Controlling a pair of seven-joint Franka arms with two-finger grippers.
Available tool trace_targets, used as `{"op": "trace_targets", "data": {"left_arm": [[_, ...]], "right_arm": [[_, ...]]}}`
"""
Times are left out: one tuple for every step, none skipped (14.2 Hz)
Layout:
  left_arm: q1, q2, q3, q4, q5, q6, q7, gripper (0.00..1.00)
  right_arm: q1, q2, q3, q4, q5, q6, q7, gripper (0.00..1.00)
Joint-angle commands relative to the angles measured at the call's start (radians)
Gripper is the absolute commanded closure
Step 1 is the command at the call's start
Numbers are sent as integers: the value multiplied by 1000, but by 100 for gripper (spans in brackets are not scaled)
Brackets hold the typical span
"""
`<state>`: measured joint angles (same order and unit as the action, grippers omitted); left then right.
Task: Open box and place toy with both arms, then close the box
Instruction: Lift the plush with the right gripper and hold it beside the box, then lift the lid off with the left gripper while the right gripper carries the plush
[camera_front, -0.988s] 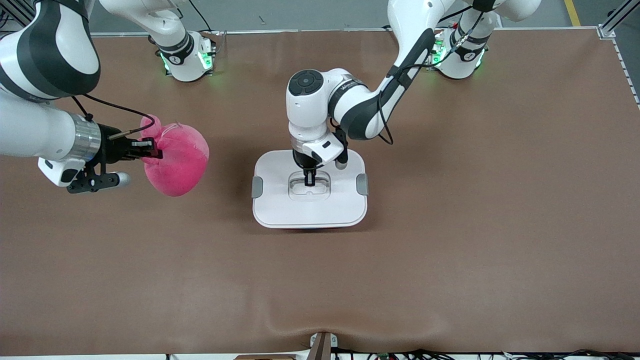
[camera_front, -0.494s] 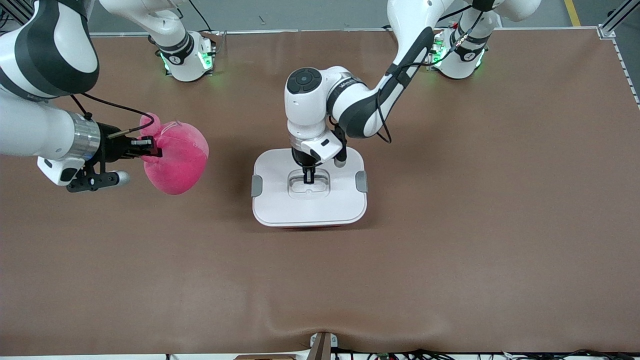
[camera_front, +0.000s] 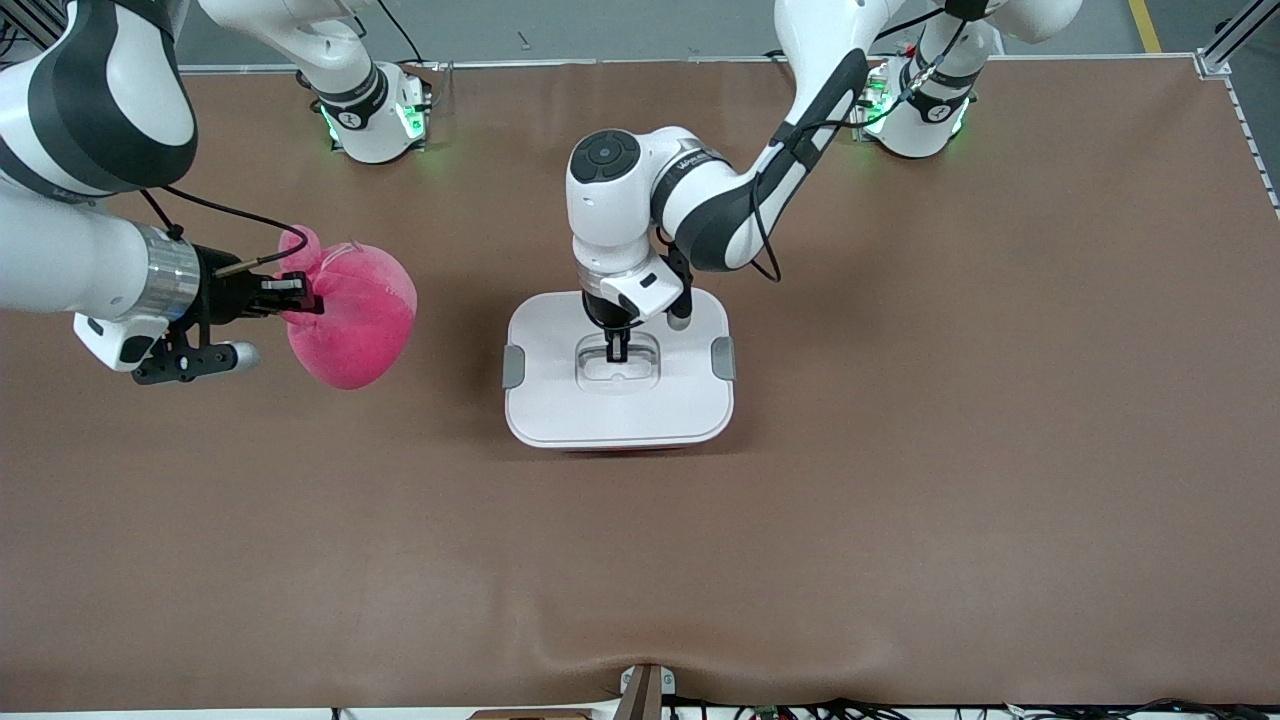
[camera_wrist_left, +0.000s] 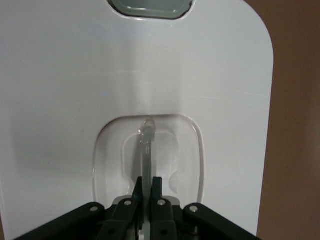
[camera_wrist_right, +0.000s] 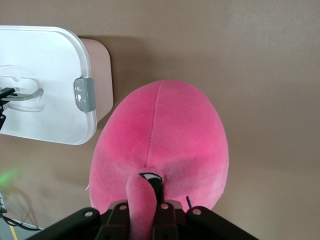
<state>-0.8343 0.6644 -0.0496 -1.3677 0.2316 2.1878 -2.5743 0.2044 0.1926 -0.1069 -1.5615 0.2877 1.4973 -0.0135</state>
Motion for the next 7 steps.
{"op": "trace_targets", "data": {"left_arm": [[0, -48, -3, -16, 6, -51, 5, 100], [1, -58, -3, -16, 6, -54, 6, 100], [6, -63, -3, -13, 6, -56, 6, 100], [9, -77, -3, -13, 5, -56, 6, 100], [11, -91, -3, -11, 5, -56, 6, 100], [12, -103, -4, -10, 0, -56, 6, 100], [14, -111, -3, -8, -29, -56, 6, 100]], "right_arm": [[3, 1, -4, 20, 18, -20, 18, 100], [6, 1, -4, 20, 18, -20, 18, 100], [7, 1, -2, 20, 19, -19, 20, 100], [9, 1, -2, 21, 19, -17, 32, 100], [10, 1, -2, 21, 25, -14, 58, 100], [15, 1, -2, 24, 51, -12, 82, 100], [21, 5, -2, 37, 77, -12, 104, 100]]}}
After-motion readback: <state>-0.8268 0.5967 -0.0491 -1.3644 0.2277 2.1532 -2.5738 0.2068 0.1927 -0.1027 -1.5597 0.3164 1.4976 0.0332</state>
